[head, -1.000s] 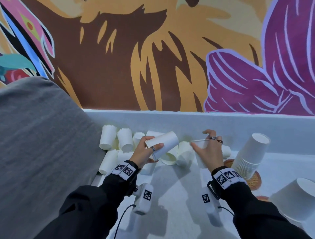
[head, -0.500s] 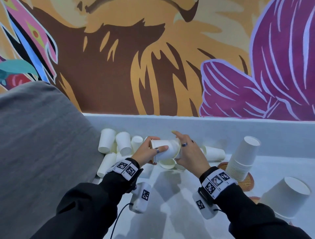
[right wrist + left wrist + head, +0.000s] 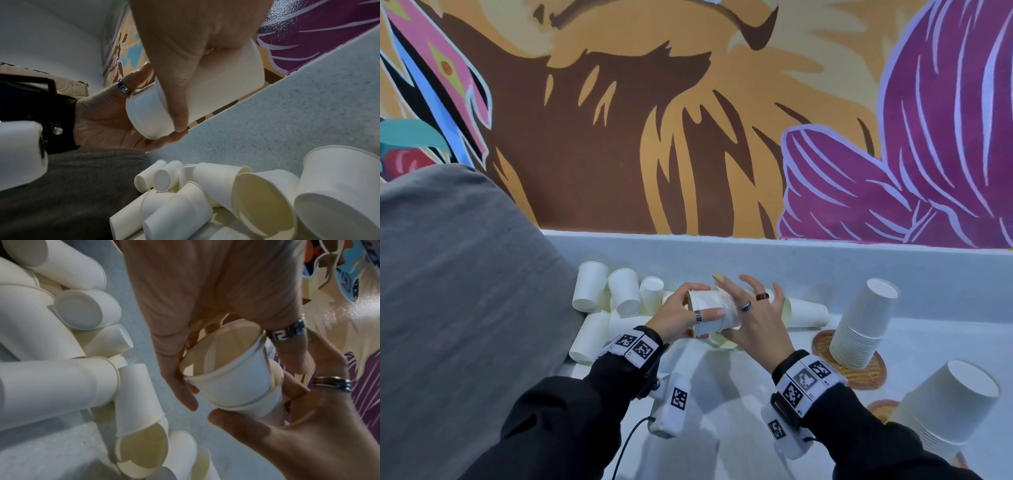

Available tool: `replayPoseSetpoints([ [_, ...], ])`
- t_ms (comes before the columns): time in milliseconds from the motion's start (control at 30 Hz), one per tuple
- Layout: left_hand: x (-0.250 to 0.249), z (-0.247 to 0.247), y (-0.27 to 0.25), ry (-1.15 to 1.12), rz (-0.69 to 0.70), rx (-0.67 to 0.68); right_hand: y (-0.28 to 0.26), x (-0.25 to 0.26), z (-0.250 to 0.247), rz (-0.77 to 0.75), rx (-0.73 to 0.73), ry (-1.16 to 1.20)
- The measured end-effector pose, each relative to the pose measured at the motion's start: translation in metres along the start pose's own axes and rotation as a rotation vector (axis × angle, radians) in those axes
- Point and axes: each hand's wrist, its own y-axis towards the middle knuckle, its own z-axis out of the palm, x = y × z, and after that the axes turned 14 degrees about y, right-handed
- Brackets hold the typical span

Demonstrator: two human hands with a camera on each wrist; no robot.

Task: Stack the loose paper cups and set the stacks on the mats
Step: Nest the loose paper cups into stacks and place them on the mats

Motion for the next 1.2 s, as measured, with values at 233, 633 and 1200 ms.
replayPoseSetpoints([
  [233, 0.004, 0.000, 0.006, -0.060, -0.014, -0.050, -0.006, -0.008, 0.008, -0.068, -0.025, 0.359],
  [633, 0.013, -0.020, 0.019, -0.076, -0.017, -0.207, -0.020, -0.083, 0.009, 0.789, -0.094, 0.349],
  [1200, 0.015, -0.027, 0.017, -0.123, -0.010, -0.235, -0.037, -0.111, 0.046, 1.023, 0.091, 0.262],
])
